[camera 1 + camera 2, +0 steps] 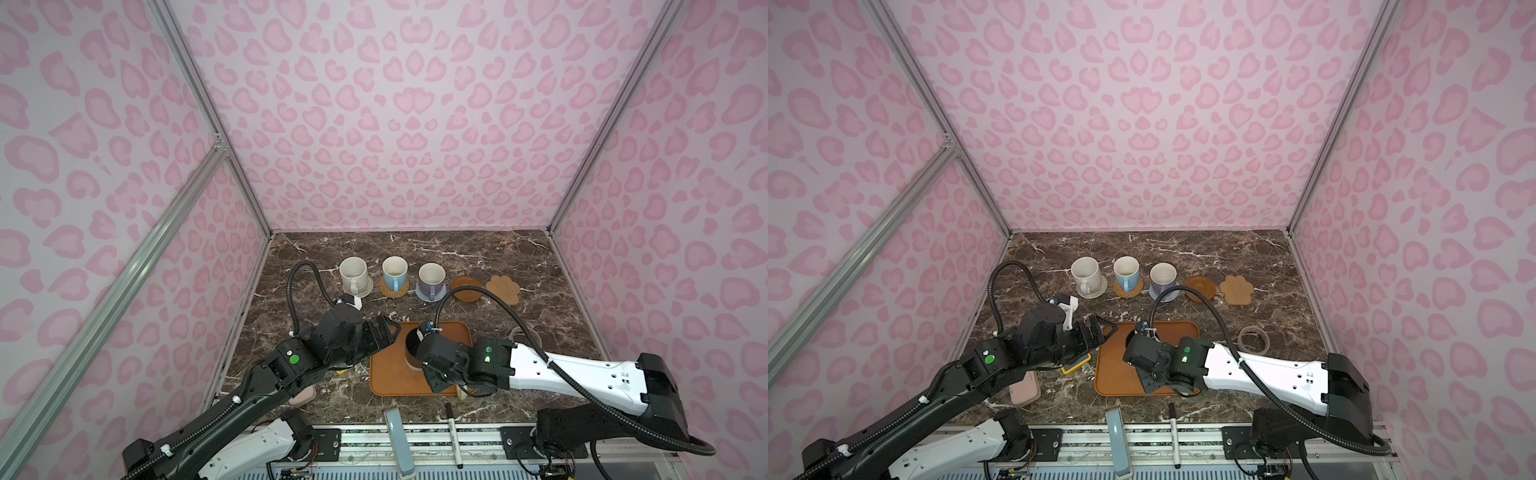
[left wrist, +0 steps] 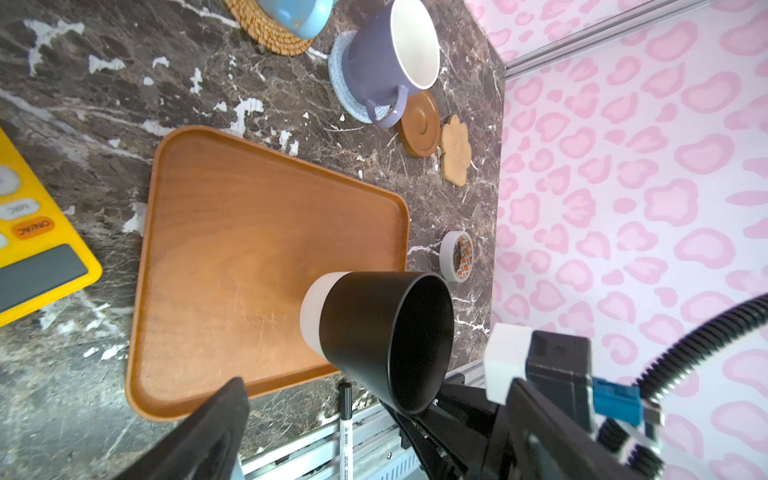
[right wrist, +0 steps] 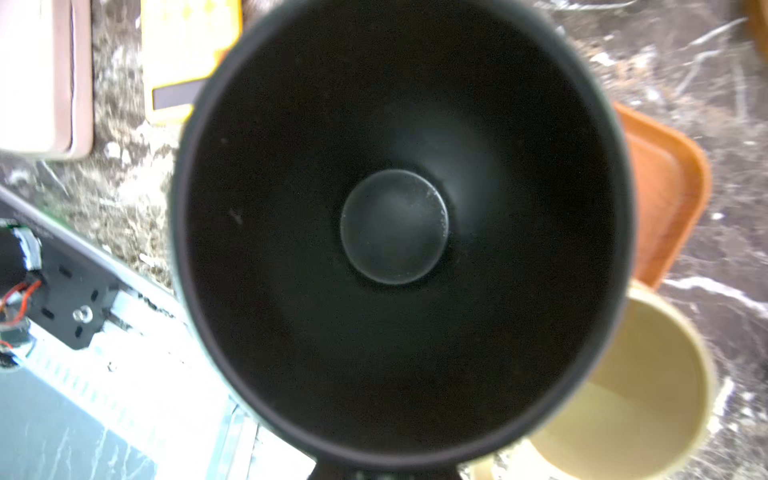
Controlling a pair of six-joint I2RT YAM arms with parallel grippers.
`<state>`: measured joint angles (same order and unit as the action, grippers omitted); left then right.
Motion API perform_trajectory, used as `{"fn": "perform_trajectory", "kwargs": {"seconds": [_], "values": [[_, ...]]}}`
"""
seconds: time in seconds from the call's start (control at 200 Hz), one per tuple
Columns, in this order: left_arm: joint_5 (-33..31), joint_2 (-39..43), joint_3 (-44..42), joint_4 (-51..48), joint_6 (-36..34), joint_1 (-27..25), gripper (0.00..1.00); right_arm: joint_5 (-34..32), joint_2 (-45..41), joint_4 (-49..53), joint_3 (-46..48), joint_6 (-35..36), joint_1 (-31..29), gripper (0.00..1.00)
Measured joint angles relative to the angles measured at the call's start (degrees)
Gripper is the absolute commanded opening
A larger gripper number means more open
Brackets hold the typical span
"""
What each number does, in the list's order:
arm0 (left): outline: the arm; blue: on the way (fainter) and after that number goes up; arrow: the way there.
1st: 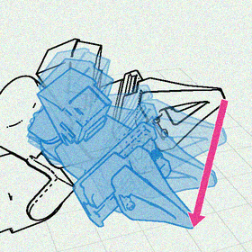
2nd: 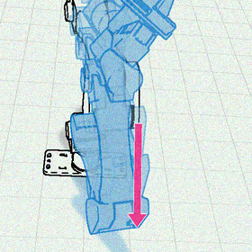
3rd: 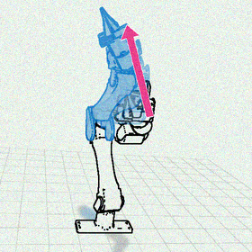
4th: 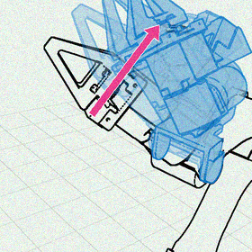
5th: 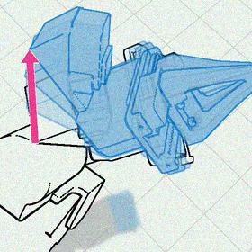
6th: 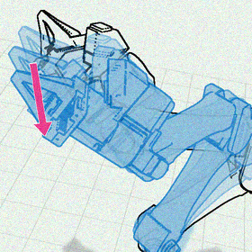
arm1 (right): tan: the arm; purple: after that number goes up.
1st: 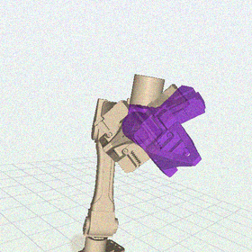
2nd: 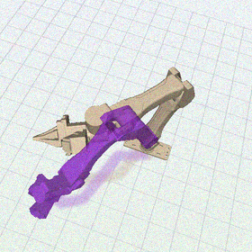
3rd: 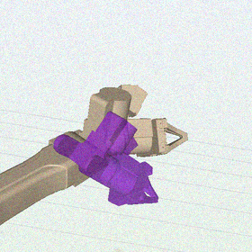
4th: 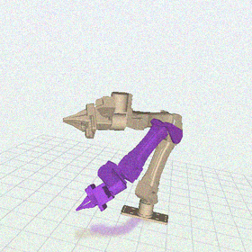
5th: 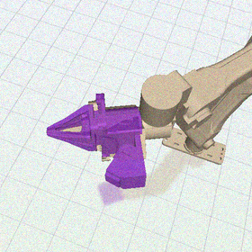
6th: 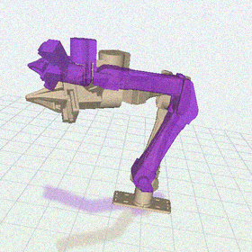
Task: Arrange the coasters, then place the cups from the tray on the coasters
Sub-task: 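Lift the black mug with the right gripper while left gripper moves toward the tray, then carry the black mug with the right gripper toward the round wooden coaster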
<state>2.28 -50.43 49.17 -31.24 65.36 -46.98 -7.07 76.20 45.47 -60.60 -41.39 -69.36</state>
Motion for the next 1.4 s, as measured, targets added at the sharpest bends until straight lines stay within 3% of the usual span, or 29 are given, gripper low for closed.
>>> {"fn": "perform_trajectory", "kwargs": {"seconds": [0.38, 0.645, 1.115, 1.4], "values": [[-0.57, -3.02, 4.04, 2.08, -2.49, 0.0, 0.97, -2.75, -8.04, 2.54, -0.13, 1.66, 7.58, 0.0], [-0.13, -12.0, 9.9, 3.06, -4.63, -1.62, 0.97, 0.52, -13.18, 4.72, 0.52, 6.36, 22.38, 0.0], [1.75, -27.08, 18.84, 4.33, -5.42, -3.26, 0.99, 3.67, -8.46, 3.63, -1.53, 16.35, 38.82, 0.0], [1.81, -30.99, 20.04, 4.31, -5.4, -3.63, 0.98, 5.18, -1.27, -1.11, -3.48, 21.77, 44.33, 0.0]]}}
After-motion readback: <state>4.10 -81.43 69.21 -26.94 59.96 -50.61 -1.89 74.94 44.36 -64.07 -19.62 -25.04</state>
